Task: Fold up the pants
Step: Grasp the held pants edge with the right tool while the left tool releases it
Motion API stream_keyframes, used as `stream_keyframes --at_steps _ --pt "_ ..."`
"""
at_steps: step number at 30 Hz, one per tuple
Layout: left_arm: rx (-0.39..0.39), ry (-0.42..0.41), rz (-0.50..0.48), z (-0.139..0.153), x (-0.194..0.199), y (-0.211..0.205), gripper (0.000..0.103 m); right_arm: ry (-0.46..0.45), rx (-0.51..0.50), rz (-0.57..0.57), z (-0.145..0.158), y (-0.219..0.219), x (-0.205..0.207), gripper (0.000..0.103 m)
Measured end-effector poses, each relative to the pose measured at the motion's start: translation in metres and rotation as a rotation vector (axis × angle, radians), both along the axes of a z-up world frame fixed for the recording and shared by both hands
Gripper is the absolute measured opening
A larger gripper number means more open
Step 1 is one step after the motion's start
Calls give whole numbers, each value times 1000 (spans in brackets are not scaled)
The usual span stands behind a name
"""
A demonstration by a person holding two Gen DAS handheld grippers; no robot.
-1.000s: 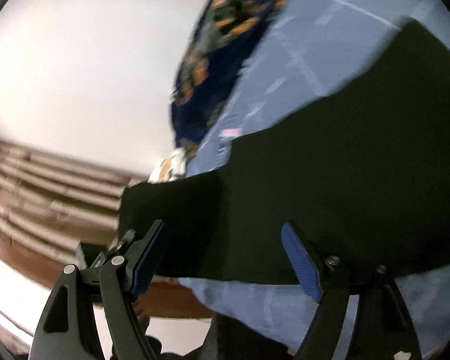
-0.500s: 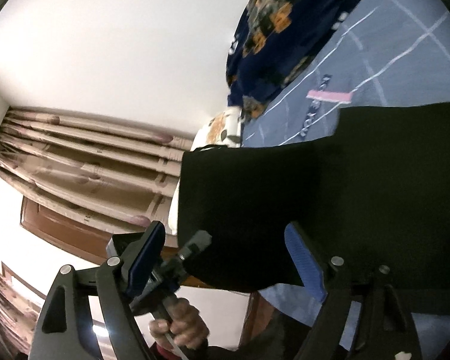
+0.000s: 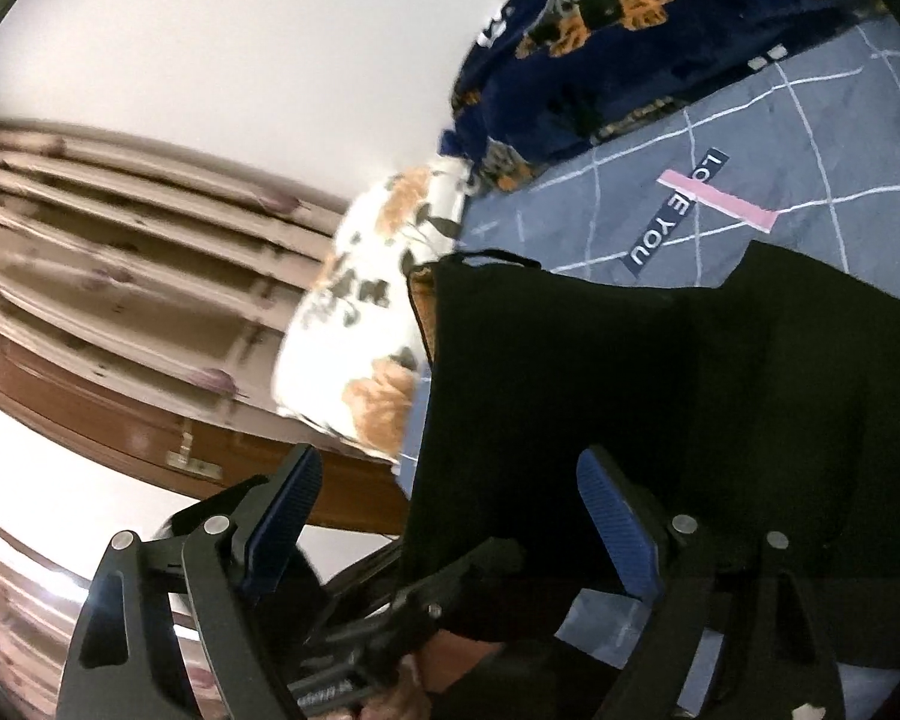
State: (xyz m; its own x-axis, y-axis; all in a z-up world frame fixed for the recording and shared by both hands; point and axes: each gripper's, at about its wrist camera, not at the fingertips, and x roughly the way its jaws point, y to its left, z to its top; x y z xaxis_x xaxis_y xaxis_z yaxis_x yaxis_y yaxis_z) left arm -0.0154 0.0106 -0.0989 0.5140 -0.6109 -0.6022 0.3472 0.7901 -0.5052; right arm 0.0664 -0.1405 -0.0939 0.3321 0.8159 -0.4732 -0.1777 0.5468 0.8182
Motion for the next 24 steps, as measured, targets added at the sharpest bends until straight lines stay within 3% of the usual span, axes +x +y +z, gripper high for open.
stream_keyframes --at_steps 4,7,12,18,24 --pt "49 -25 -16 0 -6 -13 25 33 -81 2 -4 4 3 83" --pt "87 -44 -21 0 -9 -21 25 62 -117 -5 -10 4 7 75" --pt "117 -39 -24 -6 -9 -26 25 96 -161 -18 -22 -7 7 40" --pt "186 -58 -58 -11 -16 -40 26 78 -196 -28 -31 -19 -3 25" --pt "219 -96 -96 -4 -24 -48 35 59 -158 -51 -39 -36 -11 18"
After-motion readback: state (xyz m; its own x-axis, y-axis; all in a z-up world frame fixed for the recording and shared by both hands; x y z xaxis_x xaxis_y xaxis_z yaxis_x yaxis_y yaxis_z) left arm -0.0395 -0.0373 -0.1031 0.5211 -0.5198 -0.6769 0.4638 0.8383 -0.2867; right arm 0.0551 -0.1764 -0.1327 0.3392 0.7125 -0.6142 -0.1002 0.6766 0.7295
